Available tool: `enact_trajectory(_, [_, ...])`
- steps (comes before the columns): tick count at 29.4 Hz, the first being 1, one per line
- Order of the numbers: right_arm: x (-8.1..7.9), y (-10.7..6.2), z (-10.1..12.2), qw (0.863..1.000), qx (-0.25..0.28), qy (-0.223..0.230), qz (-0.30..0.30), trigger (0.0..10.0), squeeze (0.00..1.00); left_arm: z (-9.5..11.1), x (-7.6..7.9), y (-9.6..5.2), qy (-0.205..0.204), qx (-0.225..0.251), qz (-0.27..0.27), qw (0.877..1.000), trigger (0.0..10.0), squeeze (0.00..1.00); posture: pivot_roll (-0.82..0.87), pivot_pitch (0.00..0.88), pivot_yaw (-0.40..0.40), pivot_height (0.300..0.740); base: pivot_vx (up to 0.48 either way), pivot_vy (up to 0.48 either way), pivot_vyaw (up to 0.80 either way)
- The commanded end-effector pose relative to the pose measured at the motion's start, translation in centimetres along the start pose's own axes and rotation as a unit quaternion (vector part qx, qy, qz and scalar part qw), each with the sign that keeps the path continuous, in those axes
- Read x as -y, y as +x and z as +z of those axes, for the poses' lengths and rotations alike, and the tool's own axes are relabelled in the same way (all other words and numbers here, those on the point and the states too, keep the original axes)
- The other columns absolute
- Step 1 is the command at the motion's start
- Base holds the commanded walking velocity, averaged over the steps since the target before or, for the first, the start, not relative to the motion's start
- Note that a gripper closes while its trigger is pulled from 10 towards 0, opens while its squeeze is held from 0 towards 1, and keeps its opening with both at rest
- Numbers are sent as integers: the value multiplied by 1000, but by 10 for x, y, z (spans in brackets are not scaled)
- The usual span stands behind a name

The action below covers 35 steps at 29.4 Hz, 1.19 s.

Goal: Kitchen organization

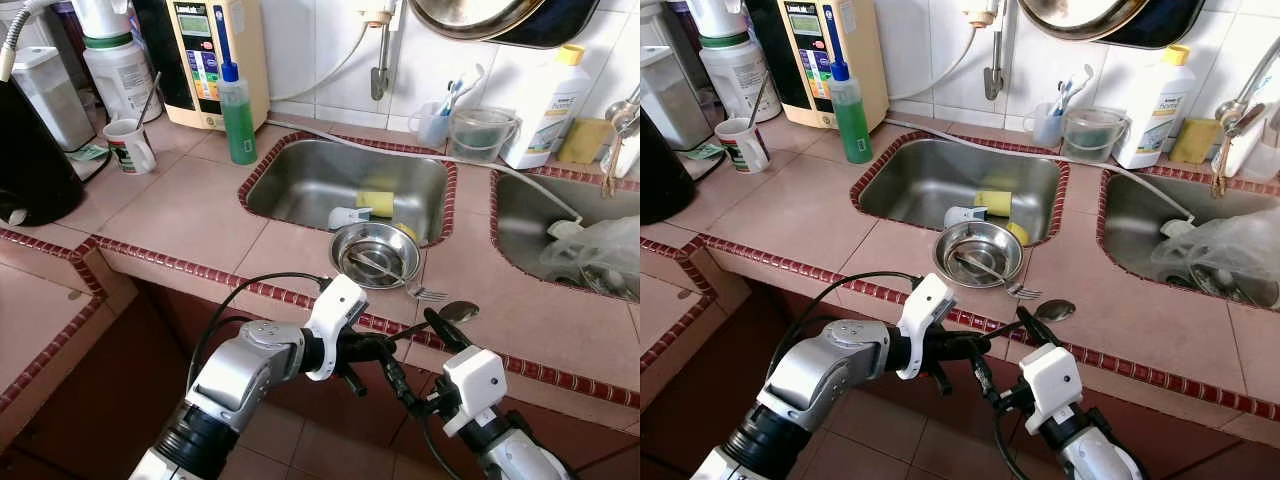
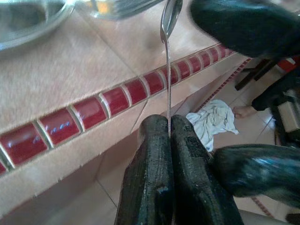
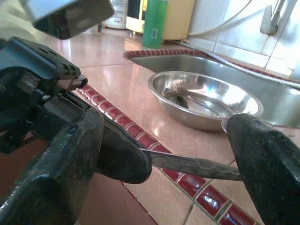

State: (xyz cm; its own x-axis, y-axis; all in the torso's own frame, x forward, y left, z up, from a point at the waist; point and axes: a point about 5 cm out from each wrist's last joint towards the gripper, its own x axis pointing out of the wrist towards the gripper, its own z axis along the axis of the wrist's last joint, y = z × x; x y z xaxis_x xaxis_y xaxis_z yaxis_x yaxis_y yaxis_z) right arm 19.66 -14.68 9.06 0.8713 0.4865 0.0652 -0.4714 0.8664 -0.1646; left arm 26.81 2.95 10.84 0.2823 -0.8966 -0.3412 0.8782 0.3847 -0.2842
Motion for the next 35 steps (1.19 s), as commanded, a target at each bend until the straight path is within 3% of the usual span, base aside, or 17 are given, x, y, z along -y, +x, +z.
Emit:
enact_trajectory(1, [1, 2, 3, 1000, 4, -4, -1, 10000, 0, 9, 10, 0, 28, 21, -35, 999, 10000, 0, -19, 9, 44, 740, 0, 0, 0])
enact_trajectory(9, [1, 5, 2, 1000, 4, 0, 19, 10000, 0, 13, 8, -2, 43, 35, -45, 997, 10000, 0, -13, 2, 28, 740, 0, 0, 0])
enact_trajectory(25, [-5, -12, -8, 995, -33, 13, 88, 10000, 0, 16, 10, -4, 70, 51, -67, 994, 10000, 0, -13, 0, 15, 740, 0, 0, 0])
enact_trajectory(35, [14, -5, -1, 994, -26, -10, 107, 10000, 0, 39, -12, -6, 82, 89, -32, 992, 10000, 0, -6, 0, -35, 740, 0, 0, 0])
